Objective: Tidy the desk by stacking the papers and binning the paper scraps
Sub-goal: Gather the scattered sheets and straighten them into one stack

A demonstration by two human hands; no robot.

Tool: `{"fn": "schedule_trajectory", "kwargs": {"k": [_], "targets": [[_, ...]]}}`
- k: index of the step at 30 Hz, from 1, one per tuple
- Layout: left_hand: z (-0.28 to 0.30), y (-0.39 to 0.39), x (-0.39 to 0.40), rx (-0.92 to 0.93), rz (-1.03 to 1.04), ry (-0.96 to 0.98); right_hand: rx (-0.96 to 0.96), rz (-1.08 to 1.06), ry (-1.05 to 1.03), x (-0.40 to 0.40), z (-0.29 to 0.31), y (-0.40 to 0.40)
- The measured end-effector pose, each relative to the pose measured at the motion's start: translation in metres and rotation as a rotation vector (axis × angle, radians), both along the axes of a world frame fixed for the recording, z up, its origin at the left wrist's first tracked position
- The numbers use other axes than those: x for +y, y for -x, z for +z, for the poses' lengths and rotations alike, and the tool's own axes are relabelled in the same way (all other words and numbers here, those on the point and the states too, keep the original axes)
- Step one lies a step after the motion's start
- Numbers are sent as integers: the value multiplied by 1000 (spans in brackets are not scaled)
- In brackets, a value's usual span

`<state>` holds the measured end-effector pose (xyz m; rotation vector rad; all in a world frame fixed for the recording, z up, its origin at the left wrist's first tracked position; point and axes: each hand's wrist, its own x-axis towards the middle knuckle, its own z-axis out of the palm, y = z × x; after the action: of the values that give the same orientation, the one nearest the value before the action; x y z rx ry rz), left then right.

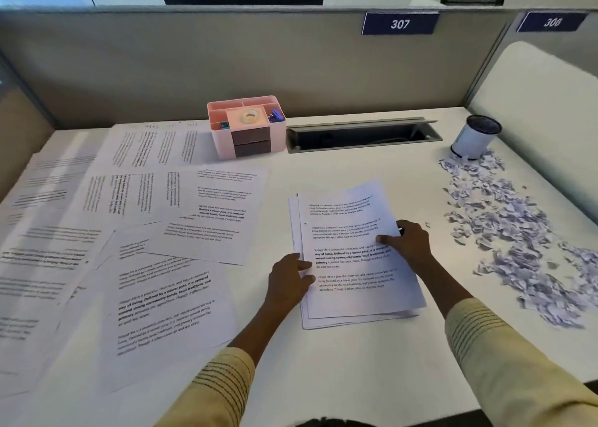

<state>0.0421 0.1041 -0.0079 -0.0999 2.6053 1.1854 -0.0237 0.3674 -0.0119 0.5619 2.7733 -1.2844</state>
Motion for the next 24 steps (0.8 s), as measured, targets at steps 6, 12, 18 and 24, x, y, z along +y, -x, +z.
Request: {"fn": "schedule_trajectory", "kwargs": {"k": [6,12,18,24], "targets": [[-2,-4,6,-14,-42,66,-7,-17,-133,2,-10,-3],[-1,-8,7,5,-96,85,53,17,-240,-9,-2,-12],[7,-11,-14,62,-96,100,205,148,-173,-48,19,-14],[14,-18,-61,104,-18,117,252,333,-146,-115,23,-8]]}}
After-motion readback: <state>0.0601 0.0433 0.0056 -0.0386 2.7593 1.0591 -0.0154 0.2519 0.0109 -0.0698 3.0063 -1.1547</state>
